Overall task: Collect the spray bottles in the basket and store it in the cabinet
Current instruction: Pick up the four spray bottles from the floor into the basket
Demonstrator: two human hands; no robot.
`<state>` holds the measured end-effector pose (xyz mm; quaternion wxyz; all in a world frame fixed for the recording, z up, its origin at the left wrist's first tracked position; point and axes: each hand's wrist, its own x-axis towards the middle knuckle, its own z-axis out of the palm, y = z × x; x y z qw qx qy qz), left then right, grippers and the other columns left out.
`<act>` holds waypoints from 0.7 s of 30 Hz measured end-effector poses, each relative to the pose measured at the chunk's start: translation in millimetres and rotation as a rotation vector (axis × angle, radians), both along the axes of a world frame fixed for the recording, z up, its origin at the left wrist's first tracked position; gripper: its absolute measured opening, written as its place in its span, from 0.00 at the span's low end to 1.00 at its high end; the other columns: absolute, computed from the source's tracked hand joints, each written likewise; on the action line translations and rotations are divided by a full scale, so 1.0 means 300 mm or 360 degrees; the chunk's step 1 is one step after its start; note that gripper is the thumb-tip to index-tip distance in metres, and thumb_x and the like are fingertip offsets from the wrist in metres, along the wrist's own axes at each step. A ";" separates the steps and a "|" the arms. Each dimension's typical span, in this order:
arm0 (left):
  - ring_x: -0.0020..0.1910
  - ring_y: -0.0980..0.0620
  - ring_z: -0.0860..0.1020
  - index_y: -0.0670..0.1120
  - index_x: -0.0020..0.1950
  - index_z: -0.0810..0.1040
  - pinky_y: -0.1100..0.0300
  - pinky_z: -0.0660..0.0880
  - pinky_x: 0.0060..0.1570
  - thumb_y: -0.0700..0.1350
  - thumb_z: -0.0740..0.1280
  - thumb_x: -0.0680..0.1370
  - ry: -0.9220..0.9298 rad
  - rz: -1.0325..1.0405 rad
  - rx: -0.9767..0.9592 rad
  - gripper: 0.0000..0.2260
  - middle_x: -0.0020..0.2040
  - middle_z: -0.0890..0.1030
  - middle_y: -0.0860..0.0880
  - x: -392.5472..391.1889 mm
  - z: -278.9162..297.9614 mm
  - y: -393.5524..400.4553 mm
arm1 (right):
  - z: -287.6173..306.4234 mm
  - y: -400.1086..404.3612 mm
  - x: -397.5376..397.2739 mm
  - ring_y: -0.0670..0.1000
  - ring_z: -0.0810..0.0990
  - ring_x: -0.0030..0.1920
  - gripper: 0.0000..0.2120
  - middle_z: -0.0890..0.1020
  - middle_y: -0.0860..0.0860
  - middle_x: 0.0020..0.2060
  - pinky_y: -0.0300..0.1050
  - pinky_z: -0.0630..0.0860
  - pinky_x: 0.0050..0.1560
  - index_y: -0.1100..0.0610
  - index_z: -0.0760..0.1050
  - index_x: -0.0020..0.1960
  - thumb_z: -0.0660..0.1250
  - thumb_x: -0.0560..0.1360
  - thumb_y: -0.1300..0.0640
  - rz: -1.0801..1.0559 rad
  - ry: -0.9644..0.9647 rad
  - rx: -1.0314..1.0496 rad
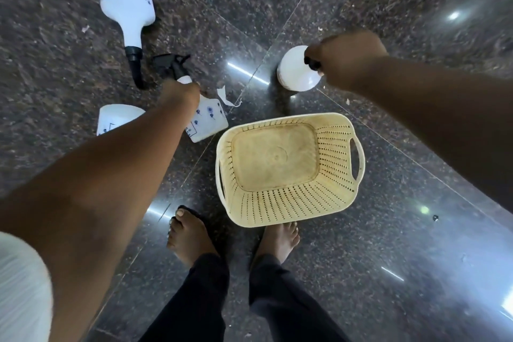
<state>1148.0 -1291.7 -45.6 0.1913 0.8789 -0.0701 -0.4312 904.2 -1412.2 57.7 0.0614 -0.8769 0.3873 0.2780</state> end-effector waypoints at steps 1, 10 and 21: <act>0.58 0.45 0.78 0.41 0.67 0.71 0.58 0.72 0.50 0.50 0.67 0.76 -0.0063 -0.0032 -0.0141 0.22 0.60 0.78 0.44 0.004 0.047 -0.002 | 0.035 0.004 -0.003 0.61 0.79 0.55 0.20 0.80 0.56 0.58 0.48 0.68 0.44 0.48 0.71 0.66 0.61 0.76 0.61 -0.0142 -0.0012 0.0016; 0.40 0.52 0.80 0.49 0.50 0.77 0.57 0.74 0.41 0.49 0.70 0.73 0.0056 -0.0460 -0.0998 0.08 0.42 0.83 0.49 -0.142 0.755 0.140 | 0.589 0.283 -0.135 0.62 0.80 0.42 0.12 0.80 0.57 0.39 0.47 0.73 0.39 0.49 0.76 0.56 0.65 0.73 0.50 -0.1330 -0.0527 0.0031; 0.58 0.52 0.80 0.54 0.53 0.80 0.51 0.75 0.61 0.52 0.72 0.69 0.0297 -0.0816 -0.0547 0.13 0.55 0.83 0.51 -0.401 0.495 0.370 | 0.450 0.579 -0.273 0.55 0.83 0.38 0.14 0.84 0.50 0.37 0.47 0.79 0.39 0.43 0.78 0.53 0.67 0.68 0.46 -0.1784 -0.0558 0.0373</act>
